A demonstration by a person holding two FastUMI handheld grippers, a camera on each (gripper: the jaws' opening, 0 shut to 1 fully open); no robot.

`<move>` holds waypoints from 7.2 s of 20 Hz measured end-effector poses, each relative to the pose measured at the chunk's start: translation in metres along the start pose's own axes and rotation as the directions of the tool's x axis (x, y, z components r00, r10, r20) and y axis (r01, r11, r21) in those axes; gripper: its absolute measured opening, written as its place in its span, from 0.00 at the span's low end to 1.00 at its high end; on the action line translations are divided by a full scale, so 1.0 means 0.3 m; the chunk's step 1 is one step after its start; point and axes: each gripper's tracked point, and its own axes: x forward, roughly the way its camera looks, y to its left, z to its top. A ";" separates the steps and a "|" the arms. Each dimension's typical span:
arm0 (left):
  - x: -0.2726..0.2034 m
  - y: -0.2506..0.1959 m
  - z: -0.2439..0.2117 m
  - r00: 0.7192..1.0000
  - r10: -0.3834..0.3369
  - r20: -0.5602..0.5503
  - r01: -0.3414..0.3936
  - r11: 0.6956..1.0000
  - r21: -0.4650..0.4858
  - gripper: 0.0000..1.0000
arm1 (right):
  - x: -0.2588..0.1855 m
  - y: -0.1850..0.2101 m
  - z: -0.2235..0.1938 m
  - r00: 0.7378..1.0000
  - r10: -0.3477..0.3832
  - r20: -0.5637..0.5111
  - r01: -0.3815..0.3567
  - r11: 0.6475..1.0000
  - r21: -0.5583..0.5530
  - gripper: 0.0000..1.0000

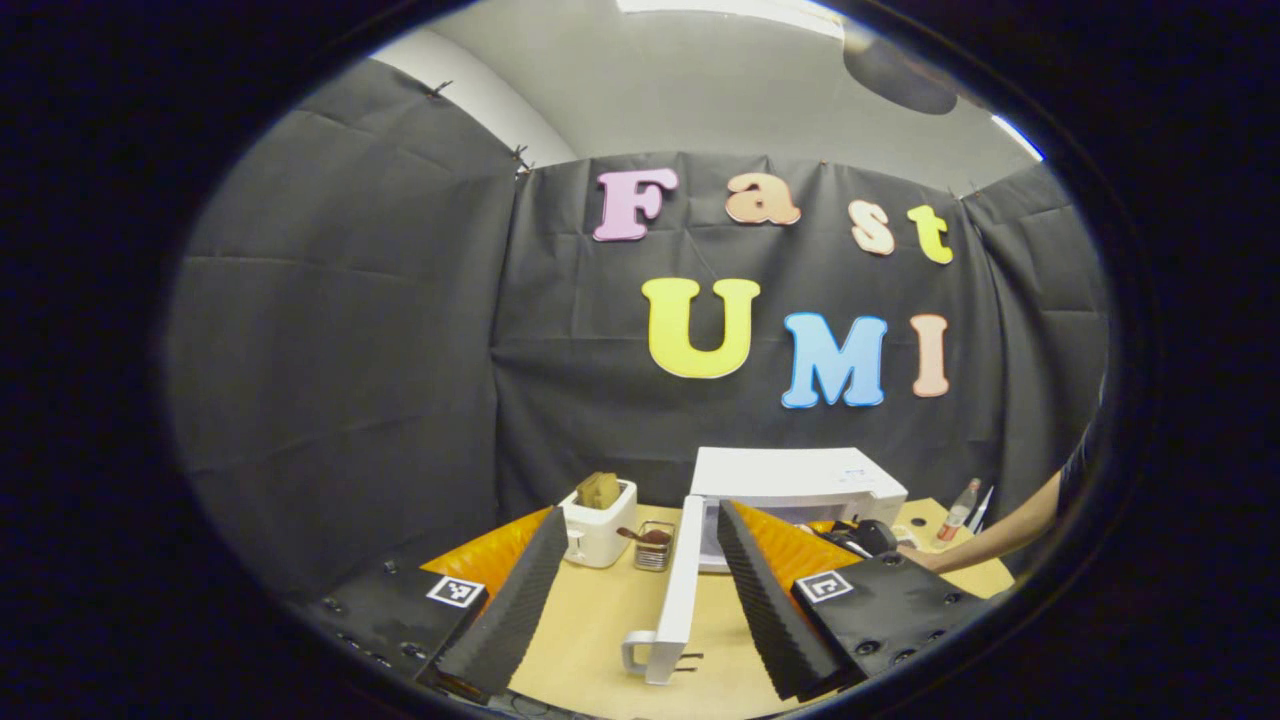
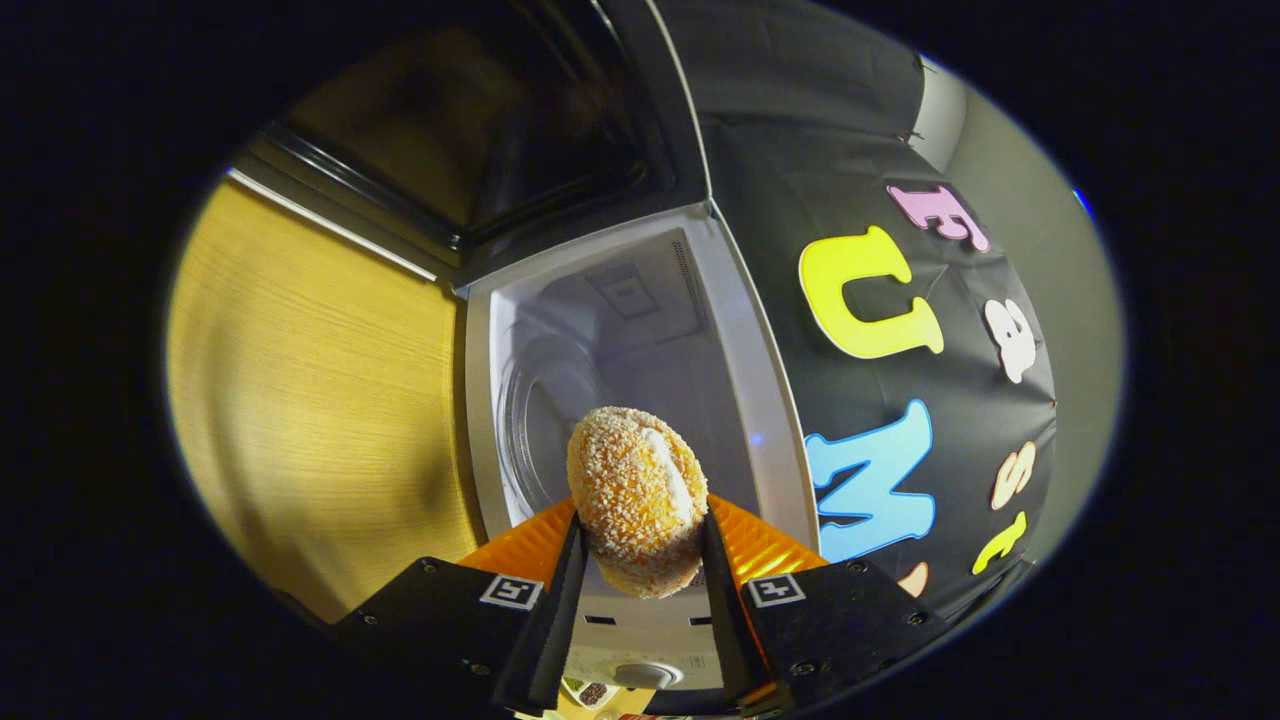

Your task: Open the microwave oven with the left hand, put the food in, and close the microwave oven.

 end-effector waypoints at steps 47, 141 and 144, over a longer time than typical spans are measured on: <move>0.313 -0.459 -0.019 0.951 -0.310 -0.015 0.310 0.950 0.035 0.97 | -0.556 -0.497 -0.170 0.992 -0.063 -0.108 0.124 0.464 0.877 0.95; 0.780 -1.210 -0.706 0.675 -0.611 -0.414 0.628 0.770 -0.112 0.08 | -0.939 -0.850 -0.593 0.905 -0.226 -0.360 0.387 0.088 0.918 0.95; 0.818 -1.246 -0.708 0.681 -0.604 -0.413 0.616 0.778 -0.122 0.08 | -0.928 -0.847 -0.616 0.907 -0.214 -0.364 0.386 0.070 0.920 0.95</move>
